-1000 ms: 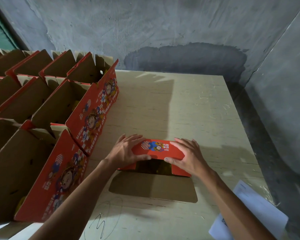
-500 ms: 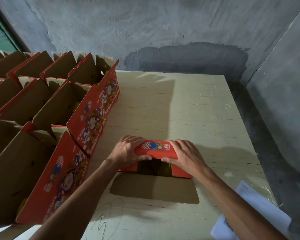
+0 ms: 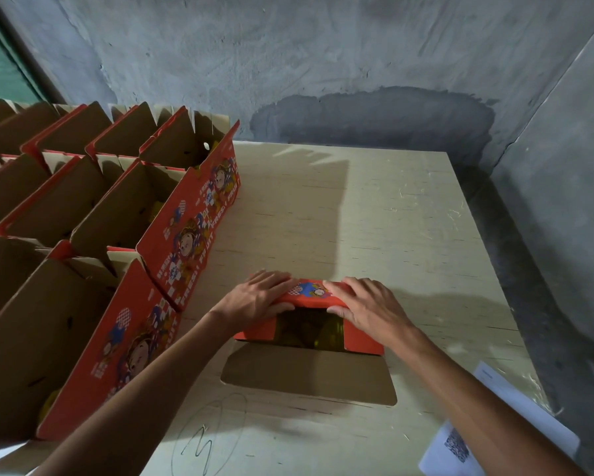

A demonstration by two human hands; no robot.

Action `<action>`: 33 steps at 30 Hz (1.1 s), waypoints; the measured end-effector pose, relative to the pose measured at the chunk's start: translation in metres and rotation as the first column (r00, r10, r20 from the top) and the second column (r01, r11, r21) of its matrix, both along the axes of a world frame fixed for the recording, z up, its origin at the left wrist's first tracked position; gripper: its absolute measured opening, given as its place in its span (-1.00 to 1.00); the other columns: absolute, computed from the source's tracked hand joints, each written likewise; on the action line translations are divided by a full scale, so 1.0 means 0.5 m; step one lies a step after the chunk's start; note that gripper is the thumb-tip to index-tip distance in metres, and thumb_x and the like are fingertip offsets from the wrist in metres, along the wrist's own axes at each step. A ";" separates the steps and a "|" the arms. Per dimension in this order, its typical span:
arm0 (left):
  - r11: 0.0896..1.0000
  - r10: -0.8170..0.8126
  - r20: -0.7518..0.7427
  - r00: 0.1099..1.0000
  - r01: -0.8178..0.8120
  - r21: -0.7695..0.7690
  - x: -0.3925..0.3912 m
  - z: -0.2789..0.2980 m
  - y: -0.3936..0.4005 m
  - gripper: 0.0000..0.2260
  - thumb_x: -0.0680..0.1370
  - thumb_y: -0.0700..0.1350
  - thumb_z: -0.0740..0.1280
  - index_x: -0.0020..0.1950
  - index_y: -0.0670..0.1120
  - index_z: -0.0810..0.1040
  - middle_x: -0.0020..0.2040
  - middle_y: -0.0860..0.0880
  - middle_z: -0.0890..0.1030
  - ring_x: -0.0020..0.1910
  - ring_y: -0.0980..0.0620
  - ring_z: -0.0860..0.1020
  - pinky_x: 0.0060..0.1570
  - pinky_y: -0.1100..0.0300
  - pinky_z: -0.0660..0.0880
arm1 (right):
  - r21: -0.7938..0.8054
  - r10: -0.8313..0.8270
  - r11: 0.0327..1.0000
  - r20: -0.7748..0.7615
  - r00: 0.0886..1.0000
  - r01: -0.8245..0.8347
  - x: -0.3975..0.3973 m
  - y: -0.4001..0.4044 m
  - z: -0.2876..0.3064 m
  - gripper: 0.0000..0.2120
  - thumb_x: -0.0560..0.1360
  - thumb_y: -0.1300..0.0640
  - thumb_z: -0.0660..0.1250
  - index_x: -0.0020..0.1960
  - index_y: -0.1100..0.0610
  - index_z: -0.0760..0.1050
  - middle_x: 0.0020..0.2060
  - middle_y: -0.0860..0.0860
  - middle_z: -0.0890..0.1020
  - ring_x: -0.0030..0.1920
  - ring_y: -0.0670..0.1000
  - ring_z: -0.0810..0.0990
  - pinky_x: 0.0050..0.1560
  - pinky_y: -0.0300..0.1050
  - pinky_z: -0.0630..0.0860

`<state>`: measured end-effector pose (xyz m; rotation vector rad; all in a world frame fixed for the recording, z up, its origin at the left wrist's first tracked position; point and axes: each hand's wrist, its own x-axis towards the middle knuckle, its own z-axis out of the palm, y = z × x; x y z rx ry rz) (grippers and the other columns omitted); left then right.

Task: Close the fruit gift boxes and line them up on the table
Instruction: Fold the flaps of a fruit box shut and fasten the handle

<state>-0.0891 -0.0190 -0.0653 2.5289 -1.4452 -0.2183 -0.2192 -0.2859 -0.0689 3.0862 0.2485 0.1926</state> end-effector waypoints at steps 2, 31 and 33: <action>0.997 -0.036 -0.022 0.999 0.037 0.062 0.005 -0.003 0.006 -0.39 0.66 0.25 0.03 0.67 0.00 0.15 0.64 -0.09 0.20 0.63 -0.07 0.15 0.62 0.02 -0.04 | -0.007 0.016 1.000 -0.010 1.000 -0.016 -0.003 -0.004 -0.002 -0.40 0.65 -0.29 0.01 0.55 -0.01 0.38 0.21 0.10 0.59 0.07 0.15 0.61 0.03 0.11 0.62; 0.994 0.106 -0.168 0.980 -0.111 -0.023 0.013 -0.031 0.050 -0.47 0.65 0.31 0.12 0.61 0.30 0.14 0.58 0.11 0.21 0.53 0.06 0.24 0.42 -0.10 0.25 | 0.165 0.072 0.985 -0.151 0.986 -0.047 0.001 -0.040 -0.017 -0.38 0.64 -0.38 -0.11 0.65 -0.20 0.02 0.45 -0.02 0.33 0.36 0.02 0.37 0.36 0.01 0.39; 0.988 0.145 -0.234 0.961 -0.155 -0.026 0.012 -0.033 0.050 -0.35 0.62 0.35 0.15 0.65 0.20 0.04 0.60 0.09 0.19 0.54 0.06 0.21 0.49 -0.11 0.26 | 0.176 0.081 0.983 -0.165 0.983 -0.051 0.000 -0.037 -0.017 -0.38 0.64 -0.39 -0.15 0.65 -0.21 0.00 0.50 -0.05 0.28 0.39 0.00 0.34 0.39 0.01 0.35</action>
